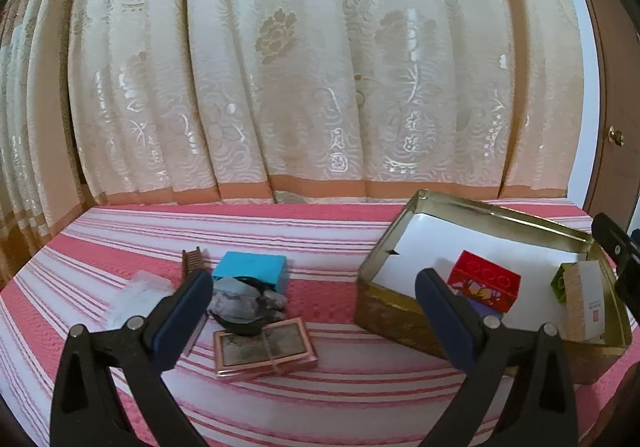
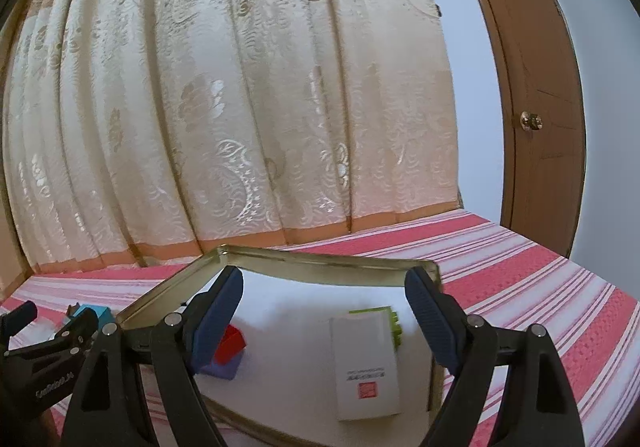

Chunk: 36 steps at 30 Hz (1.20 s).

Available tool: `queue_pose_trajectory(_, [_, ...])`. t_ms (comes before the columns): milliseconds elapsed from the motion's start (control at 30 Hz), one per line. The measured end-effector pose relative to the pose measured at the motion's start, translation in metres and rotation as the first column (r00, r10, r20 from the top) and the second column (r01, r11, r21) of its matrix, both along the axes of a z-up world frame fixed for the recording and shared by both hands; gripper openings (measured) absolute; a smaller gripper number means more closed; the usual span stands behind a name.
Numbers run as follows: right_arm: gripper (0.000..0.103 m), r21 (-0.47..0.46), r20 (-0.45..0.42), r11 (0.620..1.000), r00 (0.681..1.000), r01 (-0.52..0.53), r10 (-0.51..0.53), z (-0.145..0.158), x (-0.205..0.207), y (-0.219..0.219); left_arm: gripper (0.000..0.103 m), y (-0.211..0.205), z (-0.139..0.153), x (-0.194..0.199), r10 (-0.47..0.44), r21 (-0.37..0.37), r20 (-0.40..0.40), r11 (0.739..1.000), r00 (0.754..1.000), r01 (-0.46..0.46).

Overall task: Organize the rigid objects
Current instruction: 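Move both open tools from the tray toward the remaining items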

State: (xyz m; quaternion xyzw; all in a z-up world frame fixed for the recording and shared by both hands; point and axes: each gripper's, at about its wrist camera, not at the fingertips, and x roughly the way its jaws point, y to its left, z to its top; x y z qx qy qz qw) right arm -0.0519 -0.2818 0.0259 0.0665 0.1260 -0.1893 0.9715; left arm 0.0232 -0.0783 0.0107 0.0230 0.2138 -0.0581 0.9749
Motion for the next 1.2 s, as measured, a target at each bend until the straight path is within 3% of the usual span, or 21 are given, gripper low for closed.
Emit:
queue_pose_trajectory(900, [0.085,0.078,-0.076,0.982,0.981,-0.171,0.177,-0.009,0.03,0.094,0.102,0.078,-0.003,0.017,0.085,0.002,-0.041,0.996,0.996,-0.085])
queue_pose_trajectory(1200, [0.085,0.077,-0.174,0.969,0.954,-0.235,0.246,-0.015,0.048,0.124,0.102,0.119,-0.008,0.031,0.142,0.001,-0.08,0.99,0.987,-0.143])
